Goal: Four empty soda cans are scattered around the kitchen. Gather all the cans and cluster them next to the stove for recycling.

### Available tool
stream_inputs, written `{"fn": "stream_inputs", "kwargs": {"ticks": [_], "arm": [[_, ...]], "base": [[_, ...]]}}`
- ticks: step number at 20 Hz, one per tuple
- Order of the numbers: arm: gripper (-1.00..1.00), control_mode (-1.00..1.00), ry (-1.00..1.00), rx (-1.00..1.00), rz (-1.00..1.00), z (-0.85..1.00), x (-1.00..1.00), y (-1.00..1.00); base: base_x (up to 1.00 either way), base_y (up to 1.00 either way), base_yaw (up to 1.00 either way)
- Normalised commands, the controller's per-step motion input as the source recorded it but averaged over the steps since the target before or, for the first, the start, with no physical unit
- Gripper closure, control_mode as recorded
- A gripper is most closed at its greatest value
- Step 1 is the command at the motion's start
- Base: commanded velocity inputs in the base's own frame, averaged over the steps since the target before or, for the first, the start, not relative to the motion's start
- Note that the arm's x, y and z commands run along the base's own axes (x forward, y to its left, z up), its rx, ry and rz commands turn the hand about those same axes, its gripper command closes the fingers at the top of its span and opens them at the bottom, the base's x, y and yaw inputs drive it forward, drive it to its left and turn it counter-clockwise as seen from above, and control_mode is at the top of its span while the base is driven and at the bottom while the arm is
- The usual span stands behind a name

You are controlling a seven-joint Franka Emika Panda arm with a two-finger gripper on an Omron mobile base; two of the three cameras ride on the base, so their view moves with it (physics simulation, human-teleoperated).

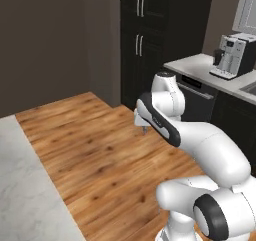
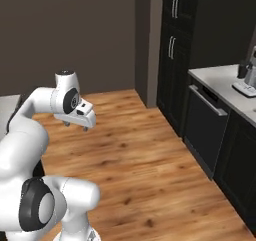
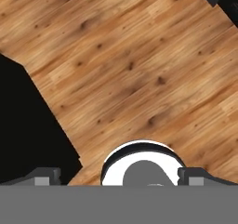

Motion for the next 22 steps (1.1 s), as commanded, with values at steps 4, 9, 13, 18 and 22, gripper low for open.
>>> {"fn": "stream_inputs", "kwargs": {"ticks": [4, 9, 13, 18, 22], "arm": [[-1.0, 1.0, 0.0, 0.0, 0.0, 0.0, 0.0, 0.0], [-1.0, 1.0, 0.0, 0.0, 0.0, 0.0, 0.0, 0.0], [-1.0, 1.0, 0.0, 0.0, 0.0, 0.0, 0.0, 0.0], [-1.0, 1.0, 0.0, 0.0, 0.0, 0.0, 0.0, 0.0], [-1.0, 1.0, 0.0, 0.0, 0.0, 0.0, 0.0, 0.0]], "base": [[0.69, -0.26, 0.06], [0.68, -0.24, 0.12], [0.66, -0.21, 0.17], [0.63, -0.19, 0.26], [0.58, -0.14, 0.4]]}}
